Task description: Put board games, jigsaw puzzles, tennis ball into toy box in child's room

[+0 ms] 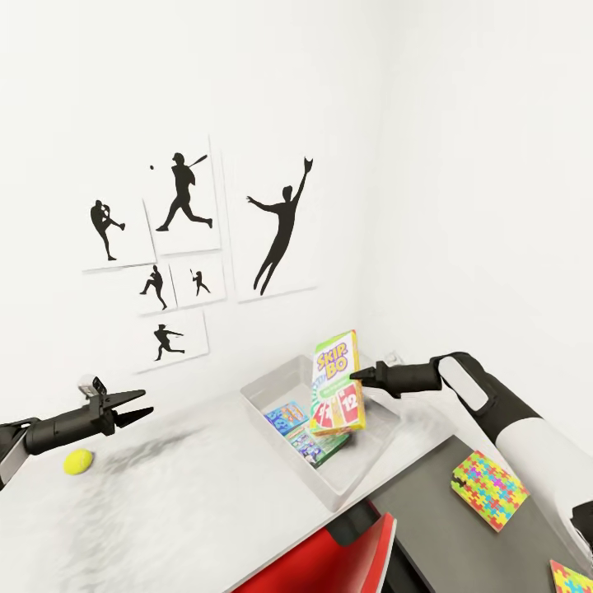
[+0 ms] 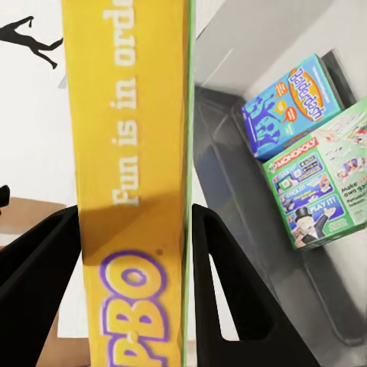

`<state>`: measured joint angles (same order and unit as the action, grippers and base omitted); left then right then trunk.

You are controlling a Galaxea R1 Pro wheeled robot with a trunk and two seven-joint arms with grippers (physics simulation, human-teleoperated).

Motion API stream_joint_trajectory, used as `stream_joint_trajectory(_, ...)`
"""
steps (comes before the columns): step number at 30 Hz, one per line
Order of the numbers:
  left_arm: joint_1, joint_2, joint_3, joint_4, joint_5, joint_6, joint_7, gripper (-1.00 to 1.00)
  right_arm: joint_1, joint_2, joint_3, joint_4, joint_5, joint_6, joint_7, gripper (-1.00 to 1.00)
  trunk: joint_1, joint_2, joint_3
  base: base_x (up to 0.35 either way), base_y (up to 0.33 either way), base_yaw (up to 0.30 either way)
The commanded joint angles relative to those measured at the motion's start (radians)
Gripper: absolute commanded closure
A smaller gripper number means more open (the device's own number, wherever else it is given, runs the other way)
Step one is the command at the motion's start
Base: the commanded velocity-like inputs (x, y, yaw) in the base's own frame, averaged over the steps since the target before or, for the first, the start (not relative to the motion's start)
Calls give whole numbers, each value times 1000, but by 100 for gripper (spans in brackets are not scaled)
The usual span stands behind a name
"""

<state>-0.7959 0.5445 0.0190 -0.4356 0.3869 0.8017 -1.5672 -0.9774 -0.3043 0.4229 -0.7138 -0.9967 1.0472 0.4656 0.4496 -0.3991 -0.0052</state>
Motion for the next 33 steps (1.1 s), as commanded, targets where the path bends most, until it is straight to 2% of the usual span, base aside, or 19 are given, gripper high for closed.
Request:
stream_joint_trajectory(1,0,0,0,0,0,10,-4,-100,-5,0,4,2,8,0,11,100,0,-1,-1,0,0,0)
stream_joint_trajectory(5,0,1,1,0,0,10,-4,-100,-24,1,15,4,41,0,27,100,0,-1,-1,0,0,0)
stream_joint_trajectory(8,0,2,1,0,0,10,-4,-100,-31,2,40,13,89,0,69,100,0,-1,-1,0,0,0)
stream_joint_trajectory(11,0,2,1,0,0,10,-4,-100,-33,3,61,20,161,0,136,100,0,-1,-1,0,0,0)
stream_joint_trajectory(14,0,2,1,0,0,10,-4,-100,-33,3,73,23,283,0,240,100,0,-1,-1,0,0,0)
stream_joint_trajectory(15,0,2,1,0,0,10,-4,-100,-33,3,74,23,306,0,259,100,0,-1,-1,0,0,0)
stream_joint_trajectory(17,0,1,1,0,0,10,-4,-100,-33,4,75,23,400,0,336,100,0,-1,-1,0,0,0)
stream_joint_trajectory(18,0,1,1,0,0,10,-4,-100,-33,5,75,23,422,0,356,100,0,-1,-1,0,0,0)
stream_joint_trajectory(21,0,0,1,0,0,10,-4,-100,-34,11,75,24,536,0,458,100,0,-1,-1,0,0,0)
stream_joint_trajectory(23,0,0,1,0,0,10,-4,-100,-34,14,73,25,590,0,494,100,0,-1,-1,0,0,0)
stream_joint_trajectory(26,0,0,1,0,0,10,-4,-100,-34,17,72,26,621,0,512,100,0,-1,-1,0,0,0)
stream_joint_trajectory(33,0,0,0,0,0,10,-4,-100,-34,19,71,37,636,0,520,100,0,-1,-1,0,0,0)
